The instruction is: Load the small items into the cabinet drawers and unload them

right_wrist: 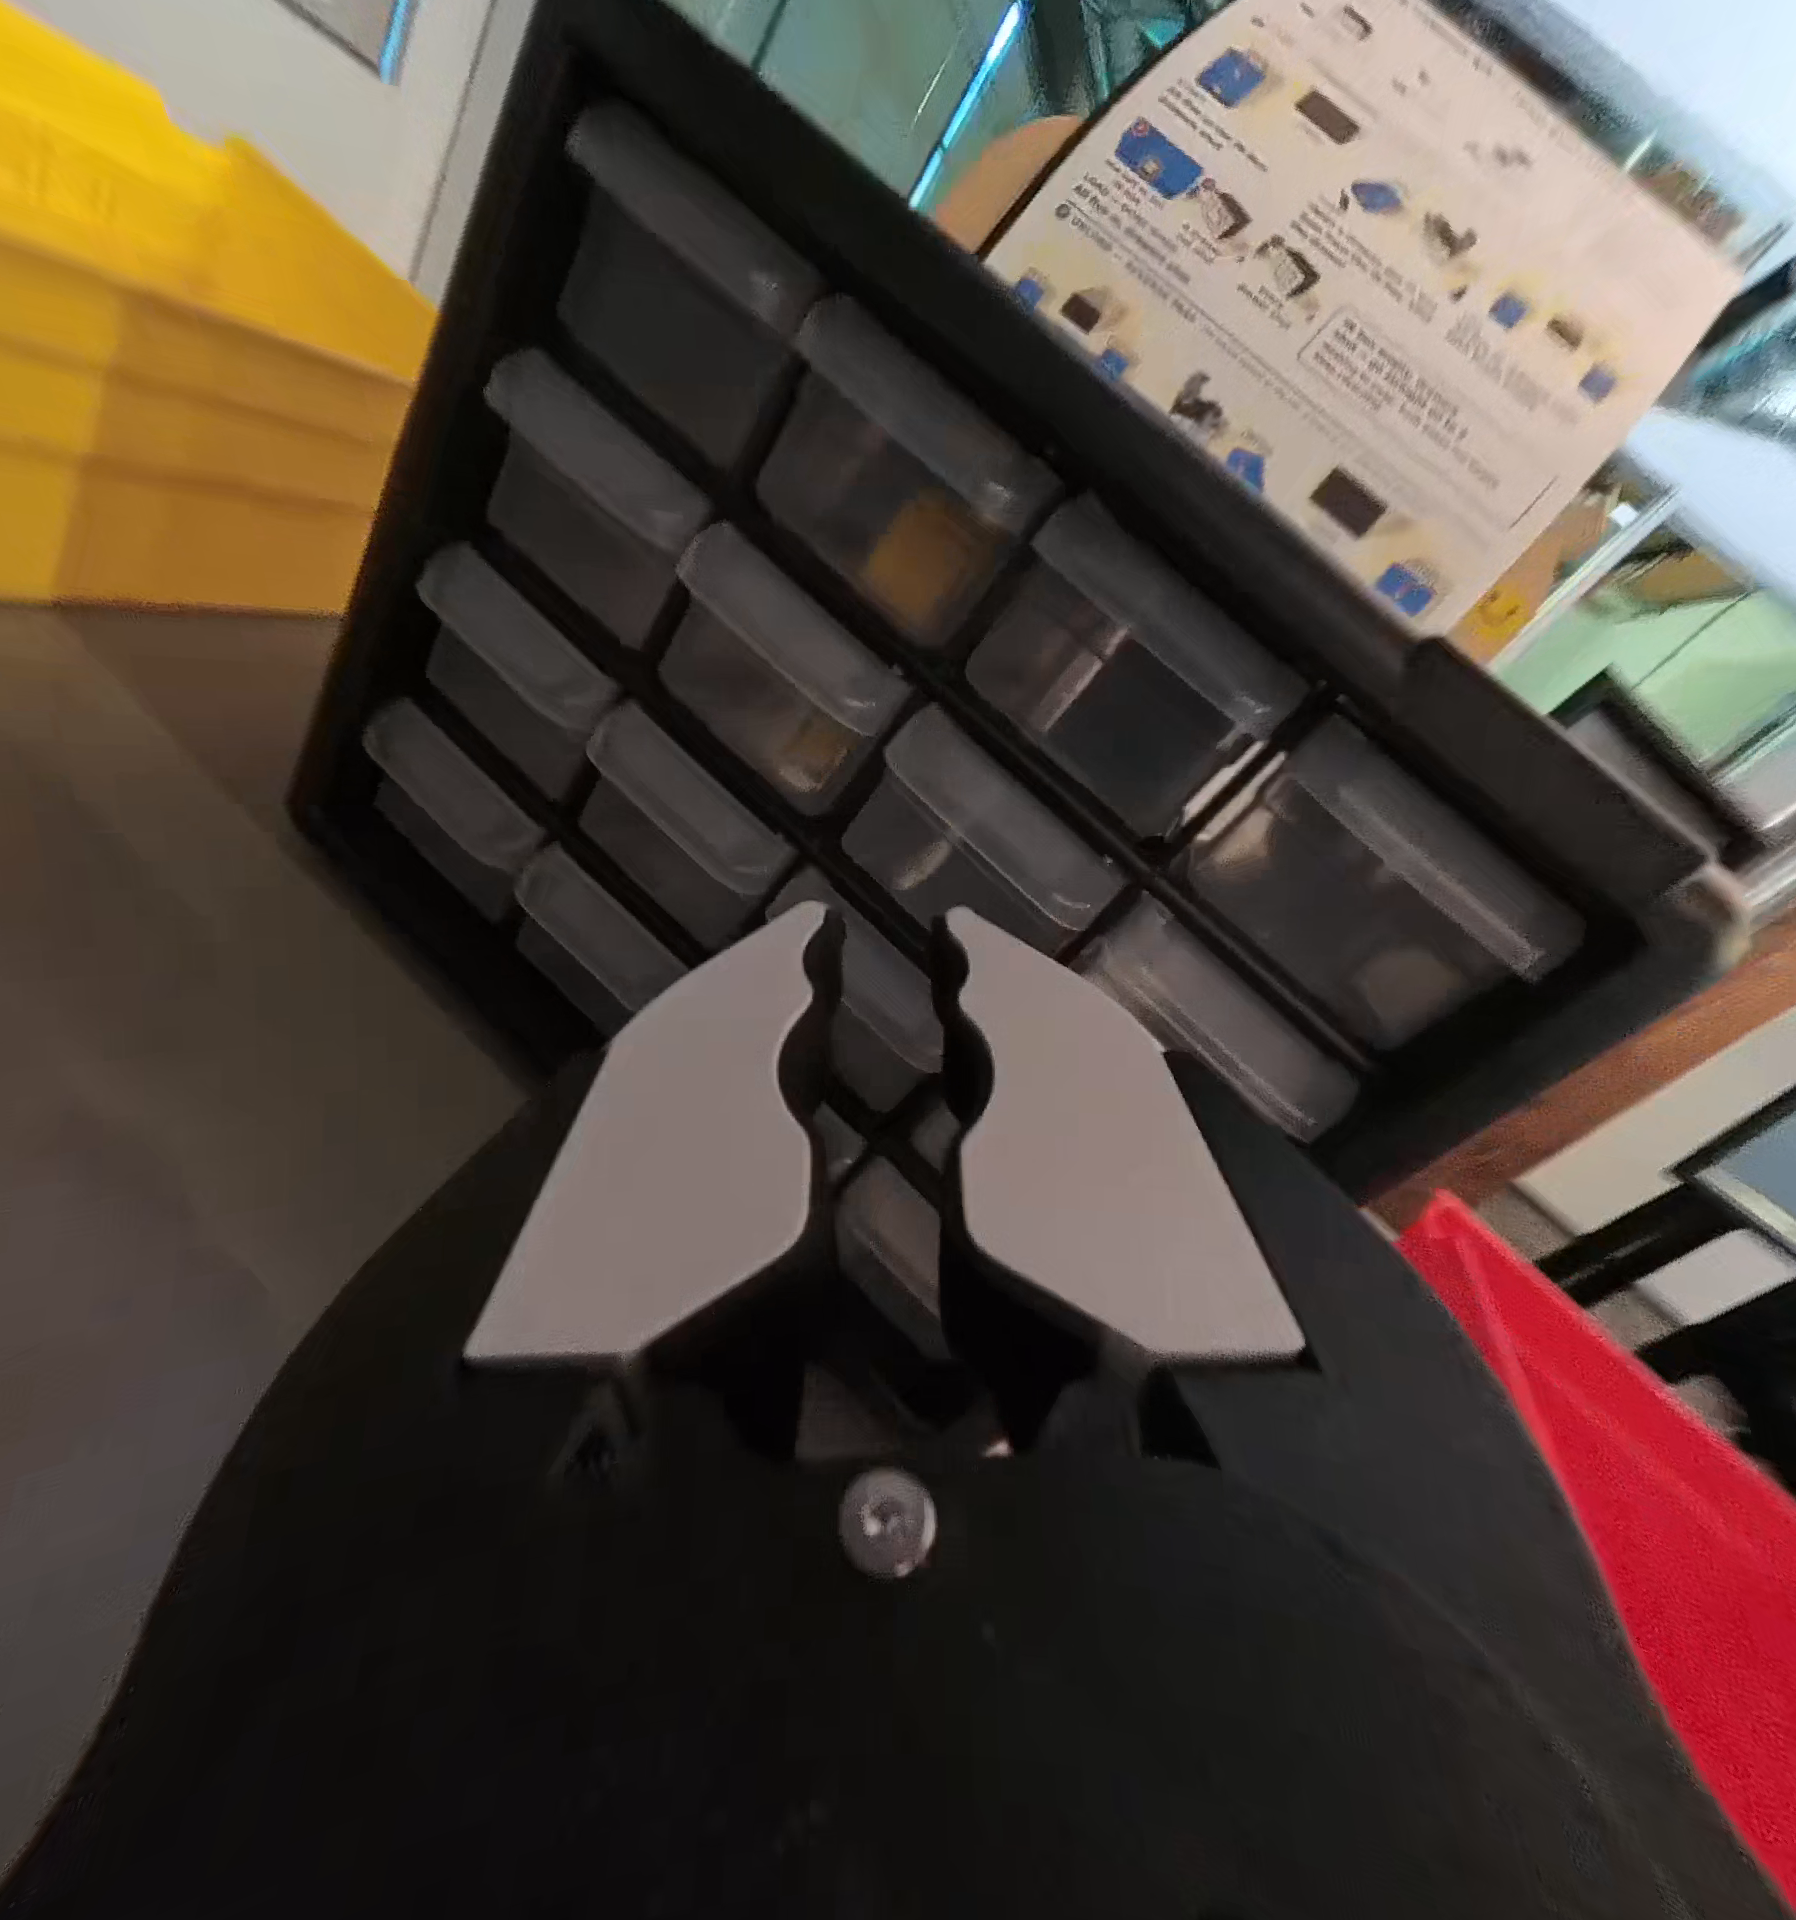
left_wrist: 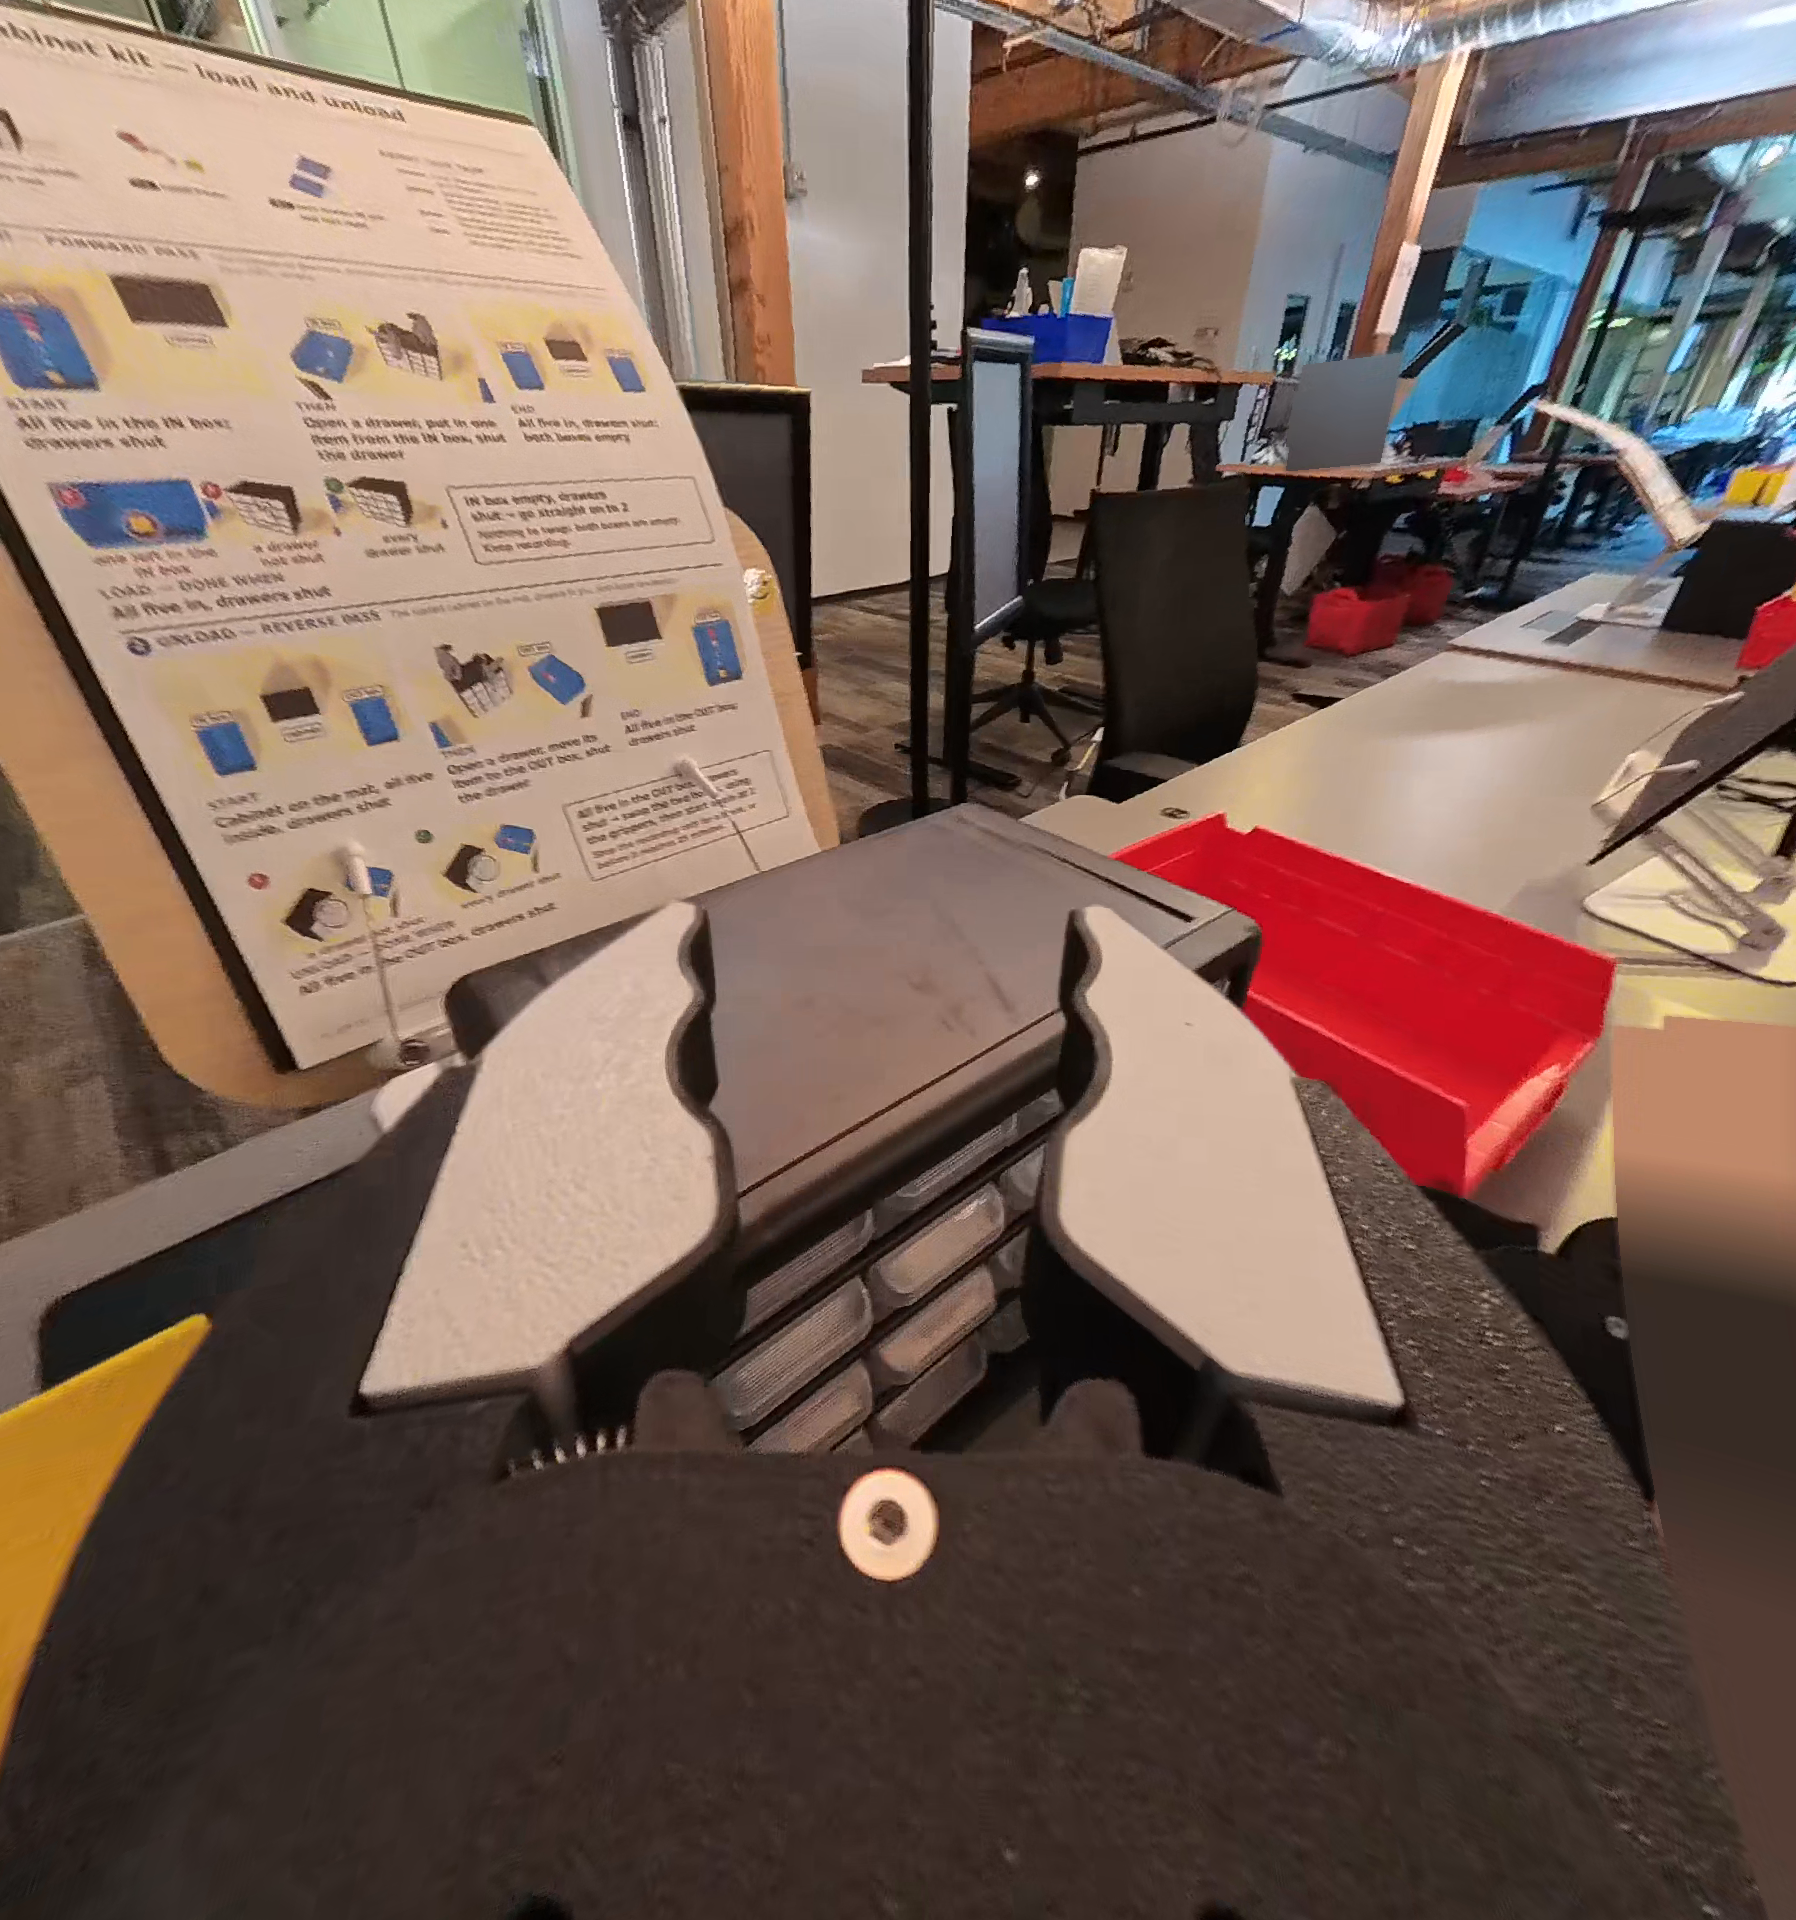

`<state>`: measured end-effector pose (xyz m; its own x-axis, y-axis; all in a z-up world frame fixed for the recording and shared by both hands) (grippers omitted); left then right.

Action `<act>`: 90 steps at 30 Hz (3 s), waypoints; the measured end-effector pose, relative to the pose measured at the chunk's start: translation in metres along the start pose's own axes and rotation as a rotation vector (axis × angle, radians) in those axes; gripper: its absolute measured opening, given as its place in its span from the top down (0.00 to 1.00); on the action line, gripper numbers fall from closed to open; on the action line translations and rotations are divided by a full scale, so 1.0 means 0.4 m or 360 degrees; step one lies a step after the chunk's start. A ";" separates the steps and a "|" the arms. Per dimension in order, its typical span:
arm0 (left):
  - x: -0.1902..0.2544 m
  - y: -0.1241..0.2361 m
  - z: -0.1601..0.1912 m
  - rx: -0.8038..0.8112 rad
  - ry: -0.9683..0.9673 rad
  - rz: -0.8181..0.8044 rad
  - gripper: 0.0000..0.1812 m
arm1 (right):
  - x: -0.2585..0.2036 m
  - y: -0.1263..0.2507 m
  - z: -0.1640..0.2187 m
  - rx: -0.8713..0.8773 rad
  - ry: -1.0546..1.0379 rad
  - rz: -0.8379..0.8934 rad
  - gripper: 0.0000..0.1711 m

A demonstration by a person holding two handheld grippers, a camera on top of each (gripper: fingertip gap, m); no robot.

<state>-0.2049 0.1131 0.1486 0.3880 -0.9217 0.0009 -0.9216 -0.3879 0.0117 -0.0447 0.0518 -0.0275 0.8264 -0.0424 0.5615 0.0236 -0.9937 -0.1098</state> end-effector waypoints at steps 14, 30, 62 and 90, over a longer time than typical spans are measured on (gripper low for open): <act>0.053 -0.056 0.032 0.0085 0.0037 0.0085 0.71 | 0.096 0.012 -0.005 -0.0075 -0.0571 0.0027 0.92; 0.027 -0.006 0.016 -0.0034 0.0054 0.0102 0.70 | 0.001 0.015 0.048 -0.0050 -0.0432 -0.0075 0.91; -0.023 0.046 -0.001 -0.0208 -0.0133 -0.0071 0.73 | -0.059 -0.111 -0.176 0.0574 0.1482 0.0404 0.89; -0.032 0.010 0.036 -0.0362 -0.0171 -0.0054 0.75 | -0.078 -0.049 -0.166 0.0767 0.1499 0.0572 0.97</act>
<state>-0.2139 0.1233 0.1341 0.4042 -0.9081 -0.1093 -0.8774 -0.4187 0.2344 -0.1083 0.0658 0.0116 0.0778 -0.5842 0.8079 0.2536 -0.7721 -0.5827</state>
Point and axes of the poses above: each gripper's, where its closed fingertips meet, y back along the fingers, z out of its underside, x = y × z across the jaws, the point moved 7 cm from there along y, back along the fingers, and after that the axes turned 10 degrees about z, right-handed, at the moved point
